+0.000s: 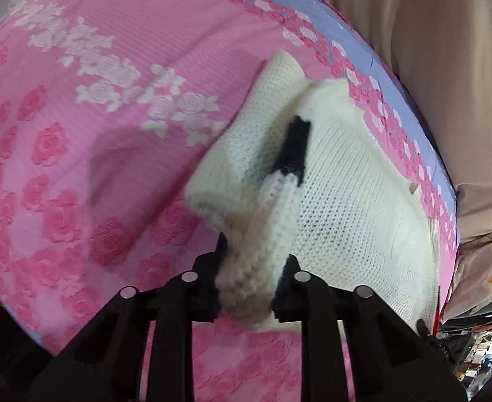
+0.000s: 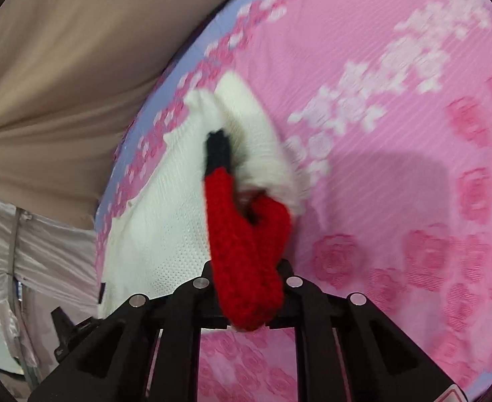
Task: Fold small clothes
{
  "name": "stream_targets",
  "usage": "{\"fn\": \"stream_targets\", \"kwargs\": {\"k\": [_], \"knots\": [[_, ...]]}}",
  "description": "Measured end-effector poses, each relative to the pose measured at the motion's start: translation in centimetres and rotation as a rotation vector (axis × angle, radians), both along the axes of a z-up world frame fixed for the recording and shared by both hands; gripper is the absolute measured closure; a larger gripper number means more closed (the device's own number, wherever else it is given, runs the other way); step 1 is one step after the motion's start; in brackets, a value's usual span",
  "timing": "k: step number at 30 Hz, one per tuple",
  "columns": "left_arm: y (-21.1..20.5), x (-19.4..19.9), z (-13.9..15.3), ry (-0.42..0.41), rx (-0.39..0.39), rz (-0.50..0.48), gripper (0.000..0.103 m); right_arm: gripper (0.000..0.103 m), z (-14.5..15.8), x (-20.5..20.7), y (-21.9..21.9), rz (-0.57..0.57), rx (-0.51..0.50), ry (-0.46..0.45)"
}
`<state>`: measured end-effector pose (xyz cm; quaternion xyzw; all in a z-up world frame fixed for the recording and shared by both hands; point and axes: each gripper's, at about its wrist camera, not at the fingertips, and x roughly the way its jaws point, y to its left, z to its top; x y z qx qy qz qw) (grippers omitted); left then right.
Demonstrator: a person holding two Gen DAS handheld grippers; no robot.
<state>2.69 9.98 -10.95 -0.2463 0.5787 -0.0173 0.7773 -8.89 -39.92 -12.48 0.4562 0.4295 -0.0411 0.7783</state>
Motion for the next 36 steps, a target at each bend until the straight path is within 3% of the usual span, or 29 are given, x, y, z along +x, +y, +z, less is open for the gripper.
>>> {"fn": "stream_targets", "kwargs": {"k": [4, 7, 8, 10, 11, 12, 13, 14, 15, 17, 20, 22, 24, 25, 26, 27, 28, 32, 34, 36], "knots": [[2.4, -3.9, -0.1, 0.073, -0.001, -0.037, 0.086, 0.093, 0.7, -5.4, -1.1, 0.014, -0.034, 0.057], [2.8, -7.2, -2.4, 0.163, 0.024, -0.071, 0.086, 0.093, -1.9, -9.4, -0.6, 0.049, -0.025, 0.166], [2.7, -7.9, -3.0, 0.171, 0.029, -0.077, 0.086, 0.092, -3.4, -10.4, 0.0, 0.083, -0.012, 0.202], [2.0, -8.6, -3.0, 0.124, 0.05, -0.093, 0.081, 0.087, -3.7, -10.9, 0.5, 0.102, -0.016, 0.181], [1.7, -8.5, -2.6, 0.112, 0.06, -0.103, 0.073, 0.084, -3.1, -10.5, 0.5, 0.11, -0.038, 0.199], [1.3, -8.1, -1.7, 0.093, 0.089, -0.105, 0.068, 0.071, -2.2, -10.1, 0.4, 0.104, -0.081, 0.213], [1.1, -7.7, -0.3, 0.058, 0.127, -0.105, 0.057, 0.065, -1.0, -9.4, 0.3, 0.092, -0.142, 0.214], [0.9, -7.1, 1.0, 0.016, 0.146, -0.106, 0.043, 0.061, 0.9, -8.7, 0.1, 0.083, -0.224, 0.182], [0.7, -6.3, 2.9, -0.061, 0.171, -0.102, 0.037, 0.051, 2.3, -8.1, -0.1, 0.076, -0.288, 0.144], [-0.2, -4.2, 5.0, -0.164, 0.19, -0.105, 0.02, 0.039, 4.1, -6.0, -0.5, 0.081, -0.344, 0.079], [-3.1, 0.1, 4.8, -0.206, 0.161, -0.17, 0.017, 0.039, 3.9, -0.3, -0.8, 0.144, -0.347, 0.051], [-5.4, 2.8, 2.9, -0.194, 0.178, -0.196, 0.017, 0.039, 2.6, 3.0, -0.3, 0.16, -0.354, 0.055], [-6.9, 4.8, 0.2, -0.13, 0.185, -0.234, 0.024, 0.04, 0.7, 5.4, 0.0, 0.171, -0.325, 0.085], [-7.7, 5.4, -0.6, -0.107, 0.178, -0.251, 0.042, 0.044, -0.1, 6.1, 0.2, 0.174, -0.312, 0.092], [-8.4, 5.6, -1.3, -0.095, 0.183, -0.268, 0.073, 0.063, -0.2, 6.5, 0.7, 0.181, -0.316, 0.084], [-8.8, 5.7, -1.6, -0.089, 0.18, -0.29, 0.088, 0.095, 0.1, 6.5, 1.2, 0.192, -0.31, 0.067], [-8.8, 5.6, -1.1, -0.1, 0.17, -0.287, 0.094, 0.095, 0.9, 6.0, 1.7, 0.196, -0.293, 0.036], [-7.5, 5.5, 3.4, -0.218, 0.14, -0.231, 0.096, 0.096, 7.1, 3.5, 0.9, 0.108, -0.325, -0.157], [-7.5, 7.5, 4.1, -0.236, 0.176, -0.228, 0.096, 0.096, 8.2, 4.2, -0.5, 0.076, -0.335, -0.176], [-7.7, 9.1, 2.4, -0.191, 0.203, -0.243, 0.095, 0.096, 6.5, 5.9, -1.6, 0.076, -0.357, -0.113]]}}
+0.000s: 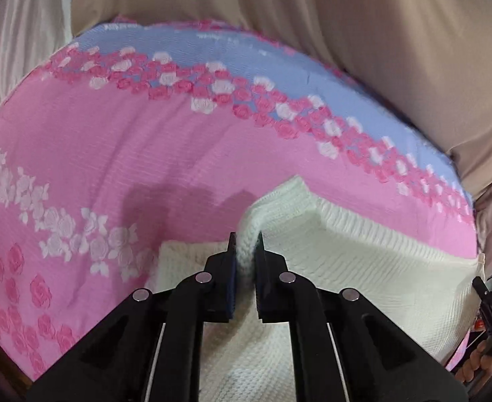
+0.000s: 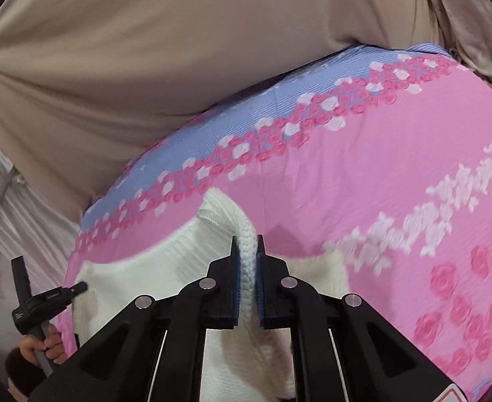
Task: Fold small clothes
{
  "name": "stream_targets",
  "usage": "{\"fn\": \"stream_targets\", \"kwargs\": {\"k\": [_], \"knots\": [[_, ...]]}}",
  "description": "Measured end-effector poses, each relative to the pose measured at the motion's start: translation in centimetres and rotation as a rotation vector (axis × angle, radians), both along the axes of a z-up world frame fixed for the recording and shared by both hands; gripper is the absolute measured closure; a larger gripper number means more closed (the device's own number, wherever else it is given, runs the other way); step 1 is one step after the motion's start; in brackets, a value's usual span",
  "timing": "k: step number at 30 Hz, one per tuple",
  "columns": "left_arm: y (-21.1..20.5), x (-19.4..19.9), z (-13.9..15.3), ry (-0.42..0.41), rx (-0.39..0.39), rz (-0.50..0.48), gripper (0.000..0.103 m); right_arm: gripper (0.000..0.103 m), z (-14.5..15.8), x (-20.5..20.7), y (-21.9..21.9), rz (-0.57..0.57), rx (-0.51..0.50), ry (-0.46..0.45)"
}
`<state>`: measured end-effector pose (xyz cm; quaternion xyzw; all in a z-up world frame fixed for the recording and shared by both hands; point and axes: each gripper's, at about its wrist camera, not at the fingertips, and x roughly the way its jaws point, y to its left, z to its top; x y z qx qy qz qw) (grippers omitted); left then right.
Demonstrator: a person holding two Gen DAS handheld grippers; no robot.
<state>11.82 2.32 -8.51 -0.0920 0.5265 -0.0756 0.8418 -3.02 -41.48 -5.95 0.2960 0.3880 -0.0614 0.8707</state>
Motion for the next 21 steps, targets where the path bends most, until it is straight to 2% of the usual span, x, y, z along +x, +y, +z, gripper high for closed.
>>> {"fn": "stream_targets", "kwargs": {"k": [3, 4, 5, 7, 8, 9, 10, 11, 13, 16, 17, 18, 19, 20, 21], "knots": [[-0.6, 1.0, -5.4, 0.112, 0.087, -0.02, 0.095, 0.096, -7.0, 2.4, -0.7, 0.004, 0.042, 0.205], [-0.5, 0.6, -4.9, 0.055, 0.097, -0.017, 0.093, 0.099, -8.0, 2.1, -0.8, -0.003, 0.069, 0.188], [-0.7, 0.2, -4.3, 0.061, 0.105, -0.02, 0.092, 0.098, -7.8, 1.7, -0.9, -0.032, 0.083, 0.171], [-0.1, -0.6, -2.7, 0.059, 0.069, 0.013, 0.085, 0.088, -6.1, 0.5, -1.1, -0.09, 0.1, 0.165], [0.4, -1.3, -1.6, 0.036, 0.06, 0.029, 0.074, 0.083, -4.3, -0.4, -0.6, -0.106, 0.042, 0.15], [1.1, -2.5, 0.0, -0.006, 0.076, 0.062, 0.068, 0.083, -2.8, -1.0, 0.1, -0.096, -0.013, 0.129], [1.6, -4.0, 1.7, -0.051, 0.084, 0.092, 0.061, 0.083, -1.2, -1.7, 1.4, -0.059, -0.06, 0.101], [1.8, -4.8, 2.4, -0.069, 0.082, 0.096, 0.058, 0.083, -0.1, -2.1, 3.2, 0.007, -0.066, 0.085], [0.5, -7.1, 3.1, -0.061, 0.046, 0.059, 0.057, 0.083, 0.5, -2.0, 7.3, 0.142, -0.035, 0.075], [-4.3, -9.7, 0.7, 0.006, 0.041, -0.068, 0.057, 0.083, -2.2, -0.9, 16.8, 0.417, 0.067, 0.122], [-5.4, -10.0, -0.5, 0.035, 0.062, -0.088, 0.058, 0.083, -3.4, -0.6, 19.4, 0.494, 0.069, 0.154], [-6.0, -10.4, -1.7, 0.068, 0.08, -0.103, 0.057, 0.089, -4.2, -0.5, 21.2, 0.562, 0.046, 0.187], [-5.9, -10.5, -2.3, 0.077, 0.097, -0.103, 0.057, 0.097, -4.7, -0.5, 22.1, 0.601, 0.003, 0.205], [-5.4, -10.6, -2.6, 0.07, 0.113, -0.097, 0.058, 0.097, -5.1, -0.8, 21.5, 0.585, -0.052, 0.209], [-3.9, -10.5, -2.6, 0.05, 0.117, -0.075, 0.059, 0.097, -5.4, -1.0, 19.9, 0.531, -0.066, 0.217]]}}
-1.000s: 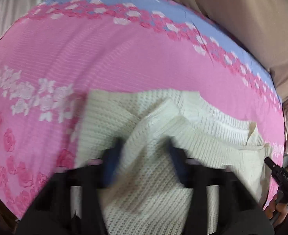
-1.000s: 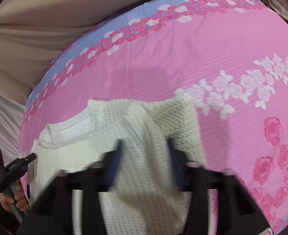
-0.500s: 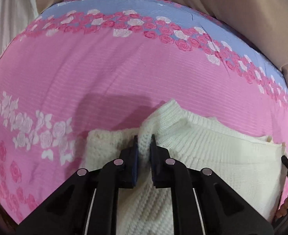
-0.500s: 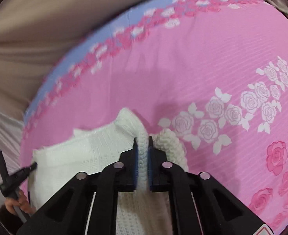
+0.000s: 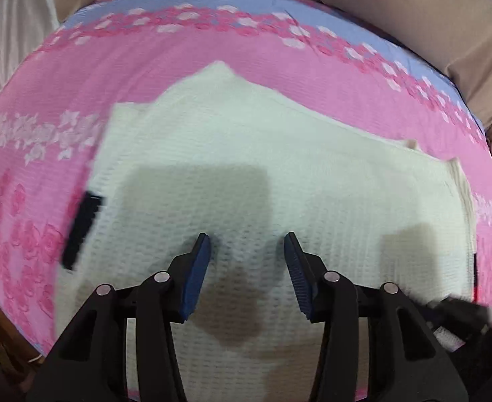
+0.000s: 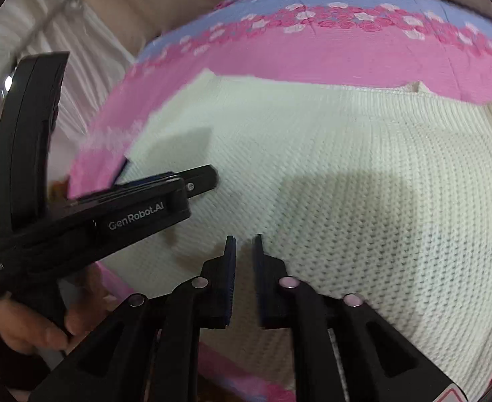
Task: Fold small clothes
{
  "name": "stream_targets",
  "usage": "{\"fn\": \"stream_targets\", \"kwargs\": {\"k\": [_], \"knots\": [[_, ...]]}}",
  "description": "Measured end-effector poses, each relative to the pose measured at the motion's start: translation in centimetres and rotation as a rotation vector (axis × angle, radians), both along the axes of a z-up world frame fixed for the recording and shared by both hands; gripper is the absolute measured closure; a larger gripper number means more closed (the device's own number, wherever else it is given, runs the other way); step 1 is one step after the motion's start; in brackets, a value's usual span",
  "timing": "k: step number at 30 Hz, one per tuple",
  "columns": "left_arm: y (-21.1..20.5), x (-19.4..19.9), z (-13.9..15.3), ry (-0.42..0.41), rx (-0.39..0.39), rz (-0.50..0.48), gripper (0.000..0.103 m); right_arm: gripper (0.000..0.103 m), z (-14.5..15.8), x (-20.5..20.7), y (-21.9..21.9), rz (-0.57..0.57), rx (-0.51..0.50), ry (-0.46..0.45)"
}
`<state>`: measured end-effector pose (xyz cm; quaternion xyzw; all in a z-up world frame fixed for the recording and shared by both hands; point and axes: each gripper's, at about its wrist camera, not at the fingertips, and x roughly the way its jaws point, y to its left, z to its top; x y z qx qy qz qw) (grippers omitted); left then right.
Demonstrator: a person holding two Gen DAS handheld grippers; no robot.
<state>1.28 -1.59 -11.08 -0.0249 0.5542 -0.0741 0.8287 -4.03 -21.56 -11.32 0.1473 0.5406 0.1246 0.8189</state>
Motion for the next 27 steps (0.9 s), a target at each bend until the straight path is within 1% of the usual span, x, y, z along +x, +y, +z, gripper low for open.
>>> {"fn": "stream_targets", "kwargs": {"k": [1, 2, 3, 4, 5, 6, 7, 8, 9, 10, 11, 12, 13, 14, 15, 16, 17, 18, 19, 20, 21, 22, 24, 25, 26, 27], "knots": [[1.6, 0.1, 0.1, -0.004, 0.008, 0.036, 0.06, 0.098, -0.5, -0.3, -3.0, -0.096, 0.018, 0.014], [3.4, 0.3, 0.0, 0.006, 0.011, 0.078, 0.061, 0.102, -1.1, -1.1, -6.8, -0.211, 0.067, 0.029], [5.0, 0.3, -0.3, 0.015, -0.004, 0.1, 0.065, 0.103, -1.5, -2.0, -10.0, -0.304, 0.096, 0.038], [6.7, 0.2, -0.7, 0.024, -0.061, 0.116, 0.071, 0.103, -1.9, -3.5, -13.5, -0.403, 0.119, 0.036], [7.7, 0.0, -0.9, 0.021, -0.1, 0.119, 0.075, 0.103, -2.1, -5.2, -16.2, -0.473, 0.132, 0.026], [7.8, -0.2, -0.9, 0.013, -0.092, 0.109, 0.076, 0.103, -2.2, -6.2, -17.8, -0.514, 0.136, 0.029], [7.5, -0.5, -0.8, 0.005, -0.076, 0.097, 0.076, 0.103, -2.2, -7.1, -19.0, -0.545, 0.099, 0.043], [7.1, -1.1, -0.8, 0.003, -0.068, 0.095, 0.077, 0.103, -2.2, -7.8, -19.7, -0.543, 0.132, 0.035], [6.7, -1.1, -0.4, 0.006, -0.074, 0.101, 0.077, 0.103, -2.1, -7.9, -19.8, -0.543, 0.139, 0.039], [6.1, -1.2, -0.1, 0.006, -0.083, 0.105, 0.074, 0.103, -1.7, -7.6, -19.4, -0.535, 0.119, 0.044], [5.6, -0.9, 0.5, -0.001, -0.089, 0.107, 0.066, 0.103, -0.8, -7.0, -18.9, -0.524, 0.091, 0.033], [5.0, -0.3, 1.4, -0.029, -0.083, 0.107, 0.061, 0.091, 0.2, -6.3, -18.5, -0.515, 0.076, 0.008], [4.4, 0.5, 2.1, -0.063, -0.065, 0.105, 0.054, 0.082, 1.2, -5.5, -18.0, -0.504, 0.057, -0.021], [4.0, 1.3, 2.5, -0.082, -0.046, 0.102, 0.051, 0.076, 1.9, -4.5, -17.6, -0.494, 0.042, -0.045], [3.8, 2.7, 2.9, -0.101, -0.023, 0.102, 0.049, 0.065, 2.7, -3.3, -17.3, -0.486, 0.019, -0.072], [3.8, 4.2, 2.8, -0.105, -0.006, 0.102, 0.047, 0.056, 3.1, -2.0, -17.2, -0.479, 0.0, -0.084], [3.8, 5.6, 2.2, -0.098, 0.018, 0.108, 0.047, 0.054, 3.1, -0.5, -17.2, -0.467, -0.019, -0.084], [3.9, 7.0, 1.1, -0.074, 0.052, 0.124, 0.048, 0.052, 2.7, 1.0, -17.4, -0.458, -0.036, -0.069], [4.2, 8.1, 0.0, -0.038, 0.067, 0.13, 0.057, 0.052, 1.8, 2.3, -17.8, -0.45, -0.057, -0.037], [4.4, 8.8, -1.2, -0.001, 0.084, 0.135, 0.063, 0.054, 0.6, 3.5, -17.8, -0.441, -0.076, 0.004], [4.4, 9.1, -1.7, -0.006, 0.104, 0.137, 0.063, 0.083, -0.3, 4.6, -17.6, -0.426, -0.071, 0.027], [4.2, 9.2, -1.6, -0.019, 0.123, 0.127, 0.063, 0.095, -0.7, 4.9, -17.6, -0.417, -0.067, 0.041], [4.2, 9.0, -1.8, -0.02, 0.136, 0.114, 0.063, 0.096, 0.0, 4.2, -18.4, -0.467, -0.093, -0.008], [4.4, 8.9, -2.0, -0.025, 0.137, 0.116, 0.063, 0.097, -0.4, 3.8, -19.3, -0.508, -0.106, -0.003], [4.6, 8.9, -2.2, -0.029, 0.134, 0.124, 0.061, 0.098, -1.4, 3.8, -20.4, -0.53, -0.087, 0.014], [4.7, 9.1, -2.2, -0.03, 0.134, 0.132, 0.06, 0.1, -2.0, 3.3, -21.2, -0.545, -0.027, 0.003]]}}
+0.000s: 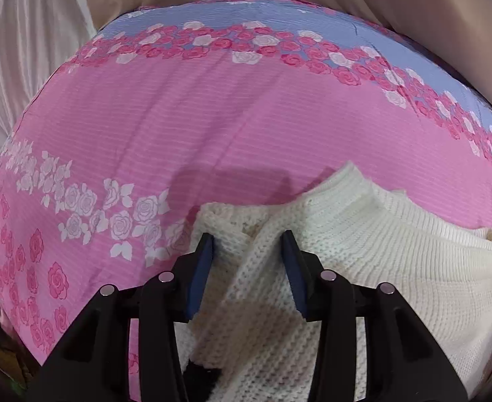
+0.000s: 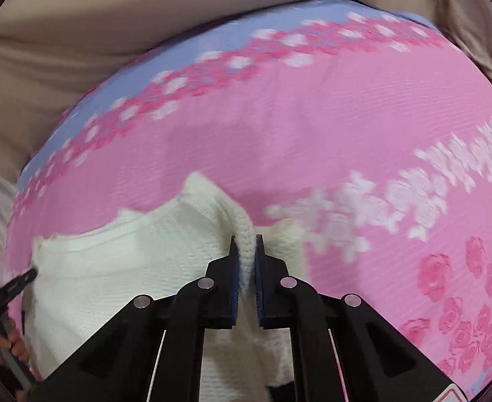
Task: Fold small clothes
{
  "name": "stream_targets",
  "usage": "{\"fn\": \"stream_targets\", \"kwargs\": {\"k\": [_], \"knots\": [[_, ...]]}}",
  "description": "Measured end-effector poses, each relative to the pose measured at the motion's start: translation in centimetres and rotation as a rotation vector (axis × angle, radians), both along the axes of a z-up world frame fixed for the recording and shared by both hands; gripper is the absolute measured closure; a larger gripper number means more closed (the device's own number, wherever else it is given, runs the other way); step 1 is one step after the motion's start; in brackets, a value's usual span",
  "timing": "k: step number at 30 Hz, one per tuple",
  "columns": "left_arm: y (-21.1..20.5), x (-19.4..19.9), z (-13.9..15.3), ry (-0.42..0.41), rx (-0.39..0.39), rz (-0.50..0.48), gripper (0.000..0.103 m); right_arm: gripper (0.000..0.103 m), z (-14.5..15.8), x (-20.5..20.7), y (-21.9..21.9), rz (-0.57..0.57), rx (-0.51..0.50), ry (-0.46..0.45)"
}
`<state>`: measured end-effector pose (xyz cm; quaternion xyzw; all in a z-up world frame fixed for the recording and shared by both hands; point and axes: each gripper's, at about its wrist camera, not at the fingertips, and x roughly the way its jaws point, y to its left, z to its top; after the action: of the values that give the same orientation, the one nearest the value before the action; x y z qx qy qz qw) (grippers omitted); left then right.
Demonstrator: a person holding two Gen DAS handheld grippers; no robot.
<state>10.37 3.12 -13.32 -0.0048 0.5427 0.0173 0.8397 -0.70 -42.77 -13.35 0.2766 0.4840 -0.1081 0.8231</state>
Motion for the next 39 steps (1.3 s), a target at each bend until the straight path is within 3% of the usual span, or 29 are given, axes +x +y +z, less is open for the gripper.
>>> {"fn": "stream_targets", "kwargs": {"k": [5, 8, 11, 15, 17, 18, 20, 24, 26, 28, 32, 33, 34, 35, 37, 39], "knots": [[0.2, -0.1, 0.6, 0.012, -0.016, 0.017, 0.055, 0.095, 1.8, 1.0, 1.9, 0.049, -0.101, 0.037], [1.7, -2.7, 3.3, -0.042, -0.103, 0.043, 0.051, 0.085, 5.6, -1.3, 3.8, 0.031, -0.11, -0.066], [2.5, -6.3, 4.3, -0.048, -0.158, 0.045, 0.049, 0.085, 7.9, -3.0, 9.6, 0.21, -0.042, -0.129], [1.6, -8.7, 1.1, 0.03, -0.121, 0.061, 0.049, 0.092, 5.1, -1.0, 18.3, 0.453, -0.01, -0.055], [1.1, -9.2, 1.1, -0.002, -0.083, 0.046, 0.048, 0.093, 1.3, 1.3, 20.4, 0.487, -0.025, 0.052], [1.0, -9.2, 1.4, 0.003, -0.07, 0.032, 0.048, 0.098, 0.8, 1.6, 20.3, 0.478, -0.019, 0.042], [2.1, -9.6, 2.7, -0.007, -0.111, 0.049, 0.048, 0.097, 2.5, 1.8, 19.7, 0.446, 0.009, 0.045], [6.7, -11.5, 4.1, -0.062, -0.25, 0.184, 0.035, 0.095, 6.0, 0.9, 19.6, 0.43, 0.03, -0.058], [8.6, -11.9, 2.7, -0.021, -0.304, 0.253, 0.032, 0.094, 5.3, 1.6, 20.4, 0.441, 0.028, -0.045], [9.7, -12.2, 0.6, 0.039, -0.366, 0.315, 0.032, 0.095, 2.0, 3.1, 21.8, 0.475, 0.001, 0.058], [9.4, -12.6, -1.0, 0.024, -0.389, 0.334, 0.024, 0.098, 1.3, 3.2, 22.6, 0.47, -0.014, 0.04], [9.0, -12.7, -1.0, 0.026, -0.371, 0.329, 0.024, 0.098, 1.2, 3.3, 22.5, 0.467, -0.004, 0.046], [8.6, -12.4, -0.9, 0.03, -0.362, 0.309, 0.036, 0.098, 1.2, 3.3, 22.4, 0.469, 0.005, 0.045], [8.1, -12.2, -0.6, 0.029, -0.375, 0.279, 0.067, 0.098, 1.1, 3.3, 22.2, 0.464, 0.022, 0.041], [7.3, -11.9, 0.5, 0.047, -0.427, 0.238, 0.078, 0.098, 1.2, 3.2, 21.2, 0.441, 0.068, 0.031], [6.1, -12.2, 3.0, -0.008, -0.439, 0.196, 0.081, 0.095, 1.7, 2.2, 20.1, 0.407, 0.112, 0.007]]}}
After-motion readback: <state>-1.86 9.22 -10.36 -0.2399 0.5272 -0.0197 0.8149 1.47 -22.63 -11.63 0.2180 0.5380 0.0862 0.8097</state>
